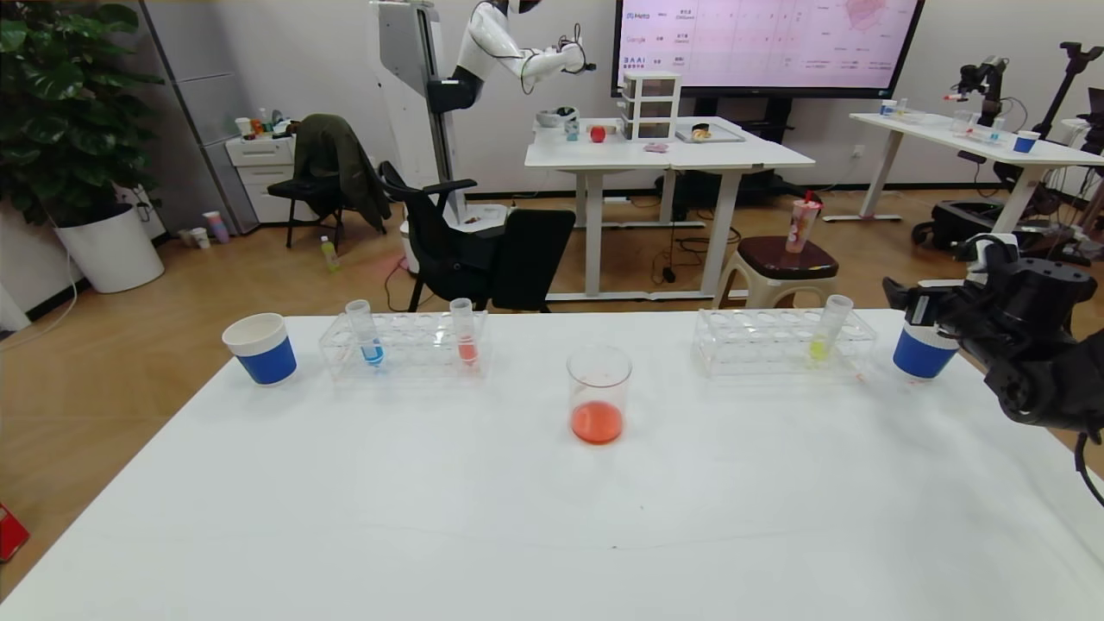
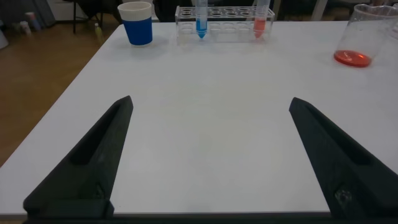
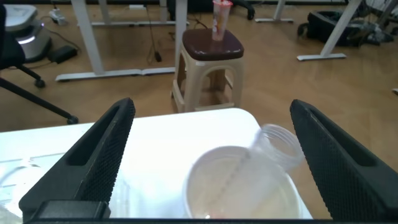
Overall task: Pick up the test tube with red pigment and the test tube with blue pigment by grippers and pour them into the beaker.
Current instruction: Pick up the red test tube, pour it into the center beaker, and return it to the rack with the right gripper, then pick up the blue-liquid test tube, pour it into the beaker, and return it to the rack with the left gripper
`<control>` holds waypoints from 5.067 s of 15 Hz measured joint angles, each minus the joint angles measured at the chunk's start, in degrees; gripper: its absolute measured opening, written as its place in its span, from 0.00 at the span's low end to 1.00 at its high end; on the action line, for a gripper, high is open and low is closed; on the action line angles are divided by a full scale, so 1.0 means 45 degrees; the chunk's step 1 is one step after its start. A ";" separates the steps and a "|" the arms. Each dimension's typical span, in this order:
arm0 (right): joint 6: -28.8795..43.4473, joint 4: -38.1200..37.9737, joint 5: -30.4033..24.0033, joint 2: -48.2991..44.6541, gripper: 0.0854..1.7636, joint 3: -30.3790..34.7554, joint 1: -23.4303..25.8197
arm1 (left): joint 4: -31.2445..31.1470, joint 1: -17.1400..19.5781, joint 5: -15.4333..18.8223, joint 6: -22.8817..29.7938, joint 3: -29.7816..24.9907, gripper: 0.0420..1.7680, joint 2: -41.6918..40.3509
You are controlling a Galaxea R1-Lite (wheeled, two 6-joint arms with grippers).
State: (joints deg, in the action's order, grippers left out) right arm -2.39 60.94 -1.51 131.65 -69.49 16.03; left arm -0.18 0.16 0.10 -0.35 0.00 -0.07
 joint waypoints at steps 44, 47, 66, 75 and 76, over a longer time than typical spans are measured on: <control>-0.1019 -1.3821 -0.0111 -2.9260 0.98 1.5241 -0.3557 | 0.0000 0.0000 -0.0005 0.0011 0.0000 0.99 0.0000; -0.0859 -1.3705 -0.0116 -2.9266 0.98 1.5349 -0.3557 | 0.0005 0.0000 0.0000 0.0011 0.0000 0.99 0.0000; -0.0398 -1.3564 -0.0068 -2.9266 0.98 1.5441 -0.3552 | 0.8363 -0.0127 0.0542 -0.0152 0.4689 0.99 1.2096; -0.0393 -1.3564 -0.0073 -2.9266 0.98 1.5441 -0.3552 | 1.7961 0.0306 0.0087 -0.0054 0.6865 0.99 2.4045; -0.0398 -1.3564 -0.0068 -2.9266 0.98 1.5441 -0.3552 | 1.8654 0.0325 -0.0043 -0.0030 0.7176 0.99 2.5099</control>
State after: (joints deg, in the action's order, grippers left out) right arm -4.18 -0.10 -1.82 -0.05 0.00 0.05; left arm 83.76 1.62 -0.10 -0.49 32.29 112.87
